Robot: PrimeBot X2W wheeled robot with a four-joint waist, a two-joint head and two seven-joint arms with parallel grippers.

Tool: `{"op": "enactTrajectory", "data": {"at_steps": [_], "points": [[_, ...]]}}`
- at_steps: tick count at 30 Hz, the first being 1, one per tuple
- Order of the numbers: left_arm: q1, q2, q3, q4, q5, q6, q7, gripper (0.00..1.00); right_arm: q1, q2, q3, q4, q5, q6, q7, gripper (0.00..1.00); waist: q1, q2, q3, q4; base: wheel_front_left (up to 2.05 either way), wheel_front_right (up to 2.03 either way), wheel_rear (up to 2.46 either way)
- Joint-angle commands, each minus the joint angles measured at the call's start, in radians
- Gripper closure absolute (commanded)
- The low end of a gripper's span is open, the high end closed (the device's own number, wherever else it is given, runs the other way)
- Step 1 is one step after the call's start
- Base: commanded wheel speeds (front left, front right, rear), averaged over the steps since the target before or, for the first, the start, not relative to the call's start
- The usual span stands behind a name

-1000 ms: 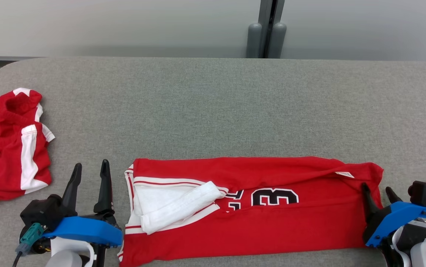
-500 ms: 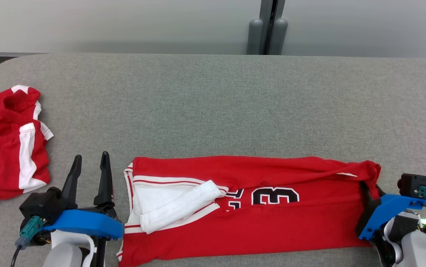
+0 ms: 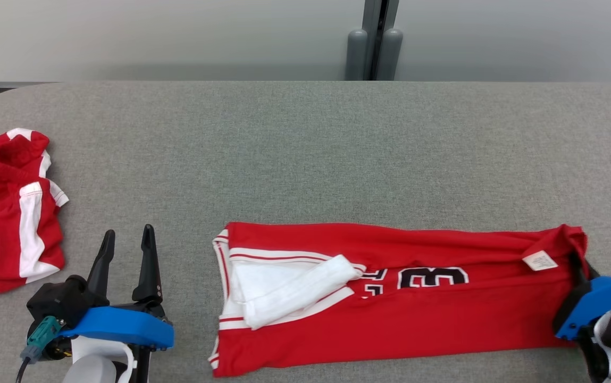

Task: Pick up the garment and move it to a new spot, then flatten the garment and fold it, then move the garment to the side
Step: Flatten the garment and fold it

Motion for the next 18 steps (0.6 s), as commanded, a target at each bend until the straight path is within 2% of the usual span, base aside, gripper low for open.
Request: {"op": "enactTrajectory", "data": {"at_steps": [1,5,10,13,15,18], "points": [[-0.001,0.001,0.006,-0.002,0.004,-0.007,-0.005,0.00,0.017,-0.020,-0.020,-0.024,-0.009,-0.002,0.005,1.00,0.0000,-0.0001,0.001,-0.003,0.00,0.00,0.00],[0.002,0.000,0.011,-0.002,0.011,-0.008,-0.005,0.00,0.037,-0.064,-0.089,-0.112,-0.020,-0.002,0.030,1.00,0.0000,-0.0001,0.001,-0.012,0.00,0.00,0.00],[0.001,-0.004,0.005,0.007,0.016,-0.010,-0.005,0.00,0.080,-0.072,-0.168,-0.252,-0.054,-0.001,0.105,1.00,0.0000,-0.0001,-0.013,-0.018,0.00,0.00,0.00],[0.000,-0.006,0.004,0.009,0.018,-0.011,-0.005,0.00,0.099,-0.054,-0.186,-0.309,-0.058,-0.001,0.139,1.00,0.0000,-0.0001,-0.021,-0.018,0.00,0.00,0.00],[0.007,-0.007,0.008,0.011,0.018,-0.012,-0.005,0.00,0.125,-0.003,-0.196,-0.377,-0.044,-0.001,0.205,1.00,0.0000,-0.0001,-0.036,-0.023,0.00,0.00,0.00],[0.018,-0.007,0.014,0.012,0.017,-0.014,-0.005,0.00,0.142,0.033,-0.129,-0.432,-0.014,-0.001,0.261,1.00,0.0000,-0.0001,-0.048,-0.029,0.00,0.00,0.00]]}}
